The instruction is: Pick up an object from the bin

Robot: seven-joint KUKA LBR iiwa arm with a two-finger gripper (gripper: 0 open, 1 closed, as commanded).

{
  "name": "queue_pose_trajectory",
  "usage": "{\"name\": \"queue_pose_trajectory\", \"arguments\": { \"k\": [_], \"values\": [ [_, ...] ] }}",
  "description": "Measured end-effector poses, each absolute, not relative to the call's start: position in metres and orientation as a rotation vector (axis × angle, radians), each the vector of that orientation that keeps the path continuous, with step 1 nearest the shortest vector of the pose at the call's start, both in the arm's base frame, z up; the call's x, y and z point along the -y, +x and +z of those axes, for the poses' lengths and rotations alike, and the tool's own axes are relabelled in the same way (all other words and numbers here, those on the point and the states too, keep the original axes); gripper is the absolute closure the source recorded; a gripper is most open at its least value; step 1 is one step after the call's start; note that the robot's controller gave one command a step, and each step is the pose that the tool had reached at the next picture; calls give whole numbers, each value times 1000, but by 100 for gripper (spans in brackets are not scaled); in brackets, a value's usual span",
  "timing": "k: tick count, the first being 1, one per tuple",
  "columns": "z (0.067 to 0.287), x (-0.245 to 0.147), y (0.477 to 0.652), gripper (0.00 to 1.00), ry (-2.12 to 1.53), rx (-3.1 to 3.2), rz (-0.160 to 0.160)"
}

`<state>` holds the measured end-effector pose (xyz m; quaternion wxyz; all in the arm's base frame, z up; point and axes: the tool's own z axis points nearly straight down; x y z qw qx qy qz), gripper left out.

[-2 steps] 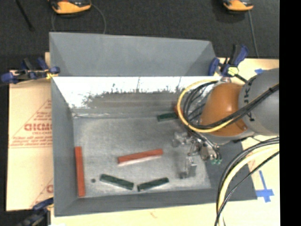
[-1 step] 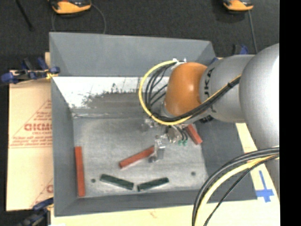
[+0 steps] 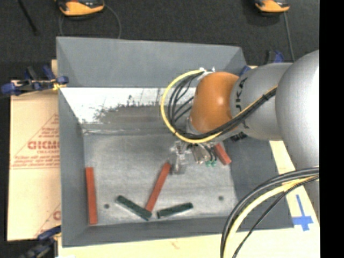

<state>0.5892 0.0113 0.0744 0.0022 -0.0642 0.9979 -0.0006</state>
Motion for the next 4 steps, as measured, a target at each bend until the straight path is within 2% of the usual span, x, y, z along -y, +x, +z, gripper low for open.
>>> {"name": "queue_pose_trajectory", "arguments": {
  "k": [1, 2, 3, 4],
  "values": [
    [74, -11, 589, 0, -205, -3131, -2],
    [72, -50, 533, 0, -570, -3089, 1],
    [72, -49, 534, 100, -573, -3087, -2],
    [205, -41, 549, 100, -589, -3073, -4]
  ]
}}
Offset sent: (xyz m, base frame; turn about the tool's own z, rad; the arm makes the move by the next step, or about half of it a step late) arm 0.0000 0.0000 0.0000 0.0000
